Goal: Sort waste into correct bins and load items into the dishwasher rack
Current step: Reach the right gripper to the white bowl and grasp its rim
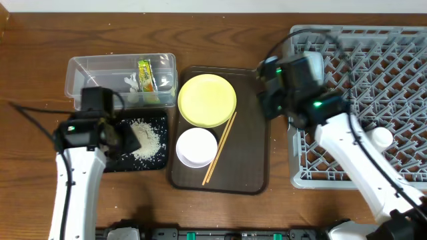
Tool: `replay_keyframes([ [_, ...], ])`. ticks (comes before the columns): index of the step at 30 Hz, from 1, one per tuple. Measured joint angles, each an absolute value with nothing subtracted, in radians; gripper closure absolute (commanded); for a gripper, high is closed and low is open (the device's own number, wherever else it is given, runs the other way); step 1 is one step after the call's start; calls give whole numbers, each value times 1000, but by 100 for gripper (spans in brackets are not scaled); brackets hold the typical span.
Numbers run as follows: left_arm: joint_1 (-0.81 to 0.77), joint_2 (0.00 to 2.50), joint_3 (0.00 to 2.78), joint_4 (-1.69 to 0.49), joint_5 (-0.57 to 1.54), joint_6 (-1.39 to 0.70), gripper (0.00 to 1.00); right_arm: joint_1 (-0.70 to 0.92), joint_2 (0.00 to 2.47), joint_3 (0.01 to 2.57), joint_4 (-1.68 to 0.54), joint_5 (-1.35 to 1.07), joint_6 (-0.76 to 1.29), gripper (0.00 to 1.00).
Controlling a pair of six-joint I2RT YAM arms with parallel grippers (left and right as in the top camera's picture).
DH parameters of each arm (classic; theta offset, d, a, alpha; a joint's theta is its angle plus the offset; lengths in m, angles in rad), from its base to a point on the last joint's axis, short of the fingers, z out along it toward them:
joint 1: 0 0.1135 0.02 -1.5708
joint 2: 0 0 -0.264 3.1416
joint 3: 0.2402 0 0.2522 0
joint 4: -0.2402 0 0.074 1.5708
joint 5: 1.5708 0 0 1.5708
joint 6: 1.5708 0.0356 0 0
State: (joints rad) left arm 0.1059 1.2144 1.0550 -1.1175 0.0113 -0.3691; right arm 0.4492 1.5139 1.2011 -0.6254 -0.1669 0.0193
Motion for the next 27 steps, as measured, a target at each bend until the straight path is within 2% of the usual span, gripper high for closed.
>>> replay_keyframes([
  [8,156,1213,1055,-1120,8,-370,33,618,1620,1201,-628,-243,85,56],
  [16,156,1213,1055,-1120,8,-370,33,712,1764,1201,-609,-255,159,60],
  [27,156,1213,1055,-1120,8,-370,33,737,1868,1200,-573,-244,234,87],
])
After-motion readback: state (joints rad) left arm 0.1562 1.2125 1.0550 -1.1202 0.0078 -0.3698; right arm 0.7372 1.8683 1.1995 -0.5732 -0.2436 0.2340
